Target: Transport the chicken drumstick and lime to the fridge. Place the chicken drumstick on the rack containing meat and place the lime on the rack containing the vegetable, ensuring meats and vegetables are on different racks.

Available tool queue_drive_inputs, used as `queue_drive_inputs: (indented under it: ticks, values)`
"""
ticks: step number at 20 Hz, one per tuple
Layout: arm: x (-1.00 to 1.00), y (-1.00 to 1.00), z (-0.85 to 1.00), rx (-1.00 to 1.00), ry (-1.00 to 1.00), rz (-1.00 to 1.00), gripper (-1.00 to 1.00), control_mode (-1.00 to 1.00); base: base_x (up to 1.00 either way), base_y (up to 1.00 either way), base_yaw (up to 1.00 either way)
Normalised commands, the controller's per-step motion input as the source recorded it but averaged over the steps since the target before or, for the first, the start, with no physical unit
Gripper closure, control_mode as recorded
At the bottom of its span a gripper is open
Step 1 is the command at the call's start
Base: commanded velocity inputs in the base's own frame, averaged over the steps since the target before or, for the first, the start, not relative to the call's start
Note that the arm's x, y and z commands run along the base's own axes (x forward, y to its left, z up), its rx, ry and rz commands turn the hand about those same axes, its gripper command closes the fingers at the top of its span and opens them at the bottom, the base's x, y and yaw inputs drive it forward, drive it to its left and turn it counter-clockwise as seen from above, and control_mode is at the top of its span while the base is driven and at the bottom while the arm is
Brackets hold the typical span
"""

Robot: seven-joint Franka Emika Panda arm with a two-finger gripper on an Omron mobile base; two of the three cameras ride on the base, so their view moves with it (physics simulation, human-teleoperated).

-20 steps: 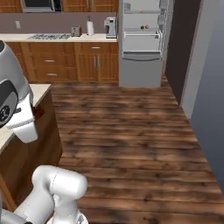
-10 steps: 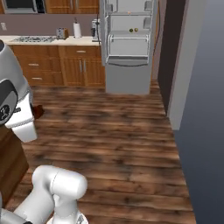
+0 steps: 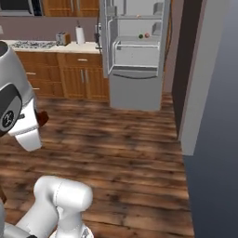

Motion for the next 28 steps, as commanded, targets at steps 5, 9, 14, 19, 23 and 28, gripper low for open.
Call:
queue_drive_inputs:
  ticks: [5, 9, 14, 19, 23, 28]
  values:
    - [0.0, 0.0, 0.0, 0.0, 0.0, 0.0, 1.0, 1.0, 1.0, -0.03, 0.16]
    - [0.0, 0.0, 0.0, 0.0, 0.0, 0.0, 1.0, 1.0, 1.0, -0.73, 0.18]
    - [0.0, 0.0, 0.0, 0.0, 0.0, 0.0, 1.0, 1.0, 1.0, -0.57, 0.06]
    - [0.0, 0.0, 0.0, 0.0, 0.0, 0.0, 1.0, 1.0, 1.0, 0.02, -0.09]
    - [0.0, 0.0, 0.0, 0.0, 0.0, 0.0, 1.0, 1.0, 1.0, 0.07, -0.1]
    - [0.0, 0.0, 0.0, 0.0, 0.0, 0.0, 1.0, 1.0, 1.0, 0.06, -0.07]
